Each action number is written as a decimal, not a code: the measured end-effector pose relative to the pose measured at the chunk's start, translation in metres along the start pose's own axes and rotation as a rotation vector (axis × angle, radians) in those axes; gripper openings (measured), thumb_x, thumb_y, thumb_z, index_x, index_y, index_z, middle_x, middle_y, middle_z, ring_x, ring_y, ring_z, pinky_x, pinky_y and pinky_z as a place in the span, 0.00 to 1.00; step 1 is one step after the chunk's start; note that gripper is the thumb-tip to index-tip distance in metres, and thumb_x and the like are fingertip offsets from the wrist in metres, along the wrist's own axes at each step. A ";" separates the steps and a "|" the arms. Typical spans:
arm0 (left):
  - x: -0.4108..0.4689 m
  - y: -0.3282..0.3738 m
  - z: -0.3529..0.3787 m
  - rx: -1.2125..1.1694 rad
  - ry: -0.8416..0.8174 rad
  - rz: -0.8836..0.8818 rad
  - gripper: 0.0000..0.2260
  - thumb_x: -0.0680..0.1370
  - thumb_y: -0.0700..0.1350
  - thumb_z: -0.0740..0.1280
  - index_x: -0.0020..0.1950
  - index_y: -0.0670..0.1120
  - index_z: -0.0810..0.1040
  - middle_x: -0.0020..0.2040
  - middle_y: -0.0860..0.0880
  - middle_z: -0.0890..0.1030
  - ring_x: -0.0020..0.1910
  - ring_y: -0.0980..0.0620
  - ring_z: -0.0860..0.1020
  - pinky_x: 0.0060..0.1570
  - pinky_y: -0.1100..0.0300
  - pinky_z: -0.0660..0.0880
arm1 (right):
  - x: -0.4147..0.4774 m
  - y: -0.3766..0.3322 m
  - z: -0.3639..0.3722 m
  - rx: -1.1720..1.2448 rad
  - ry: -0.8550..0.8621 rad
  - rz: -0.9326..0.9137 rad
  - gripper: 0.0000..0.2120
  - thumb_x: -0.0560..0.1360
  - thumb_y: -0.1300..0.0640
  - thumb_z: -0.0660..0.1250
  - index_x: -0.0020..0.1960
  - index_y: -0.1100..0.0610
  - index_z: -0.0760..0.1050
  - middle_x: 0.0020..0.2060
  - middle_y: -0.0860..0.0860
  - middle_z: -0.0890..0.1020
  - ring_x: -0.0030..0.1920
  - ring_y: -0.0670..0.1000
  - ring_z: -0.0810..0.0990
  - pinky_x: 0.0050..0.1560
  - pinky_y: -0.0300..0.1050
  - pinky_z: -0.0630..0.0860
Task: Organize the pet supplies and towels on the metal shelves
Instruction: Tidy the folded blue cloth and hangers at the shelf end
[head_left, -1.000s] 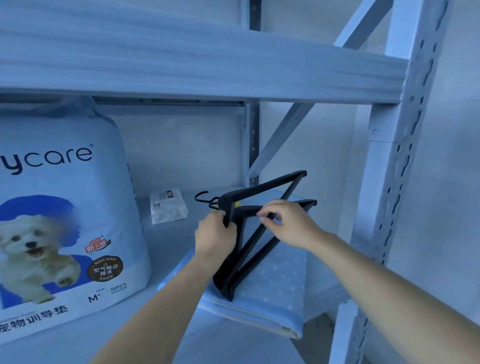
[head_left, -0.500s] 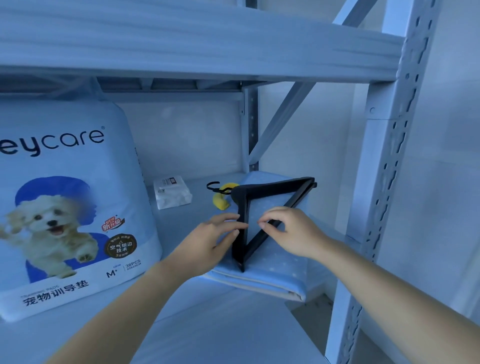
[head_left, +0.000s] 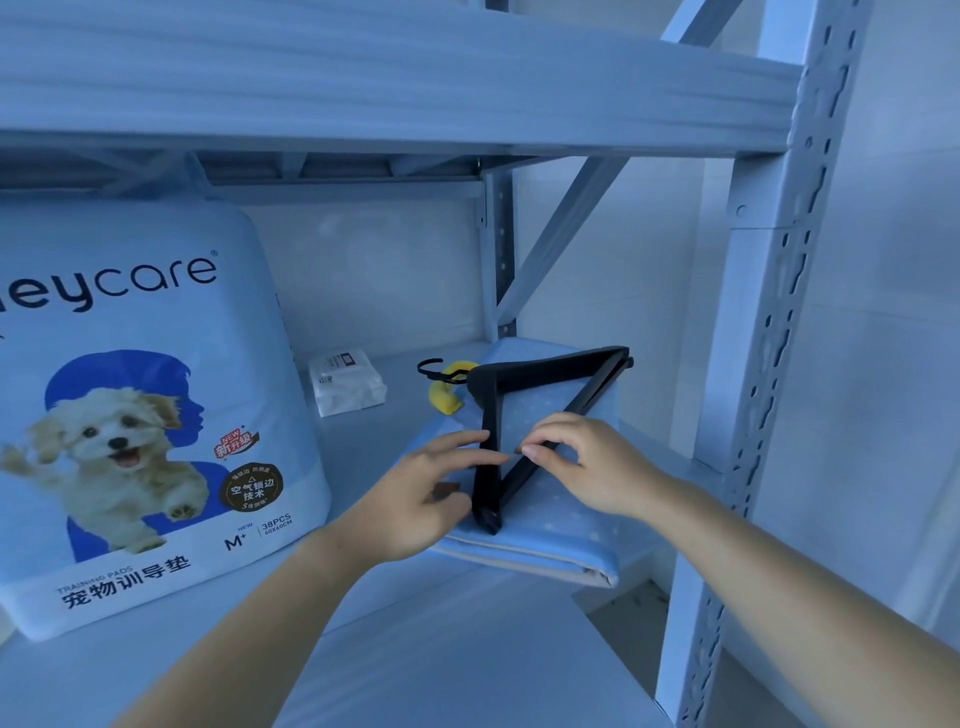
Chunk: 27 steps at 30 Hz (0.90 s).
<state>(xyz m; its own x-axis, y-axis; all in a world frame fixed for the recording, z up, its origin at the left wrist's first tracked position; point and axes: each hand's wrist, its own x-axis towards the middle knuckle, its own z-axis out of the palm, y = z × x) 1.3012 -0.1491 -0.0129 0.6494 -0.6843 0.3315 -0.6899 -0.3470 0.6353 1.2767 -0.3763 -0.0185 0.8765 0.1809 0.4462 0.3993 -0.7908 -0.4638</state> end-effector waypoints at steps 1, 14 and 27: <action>0.000 0.001 0.001 -0.024 0.002 -0.004 0.22 0.70 0.44 0.58 0.60 0.62 0.75 0.70 0.61 0.65 0.61 0.69 0.68 0.56 0.67 0.72 | 0.000 0.001 0.001 -0.001 0.006 0.010 0.10 0.79 0.49 0.60 0.51 0.50 0.79 0.46 0.43 0.79 0.49 0.41 0.76 0.53 0.44 0.74; -0.003 -0.002 0.005 0.001 0.001 -0.017 0.24 0.66 0.63 0.70 0.61 0.68 0.71 0.70 0.64 0.64 0.65 0.69 0.66 0.61 0.64 0.71 | -0.010 -0.021 0.004 0.031 -0.011 -0.019 0.11 0.78 0.47 0.62 0.52 0.51 0.80 0.47 0.42 0.80 0.50 0.40 0.77 0.54 0.44 0.74; -0.010 -0.014 -0.019 0.284 -0.054 -0.095 0.43 0.59 0.75 0.63 0.70 0.57 0.66 0.66 0.65 0.67 0.63 0.69 0.64 0.59 0.78 0.58 | 0.009 -0.062 0.003 -0.074 0.001 0.230 0.20 0.74 0.38 0.61 0.59 0.48 0.75 0.52 0.43 0.80 0.54 0.47 0.78 0.55 0.44 0.74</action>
<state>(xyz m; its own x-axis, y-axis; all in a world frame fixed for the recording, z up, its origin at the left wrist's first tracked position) 1.3108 -0.1246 -0.0119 0.7029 -0.6706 0.2374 -0.6934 -0.5713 0.4392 1.2607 -0.3235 0.0119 0.9418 -0.0090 0.3359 0.1686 -0.8520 -0.4957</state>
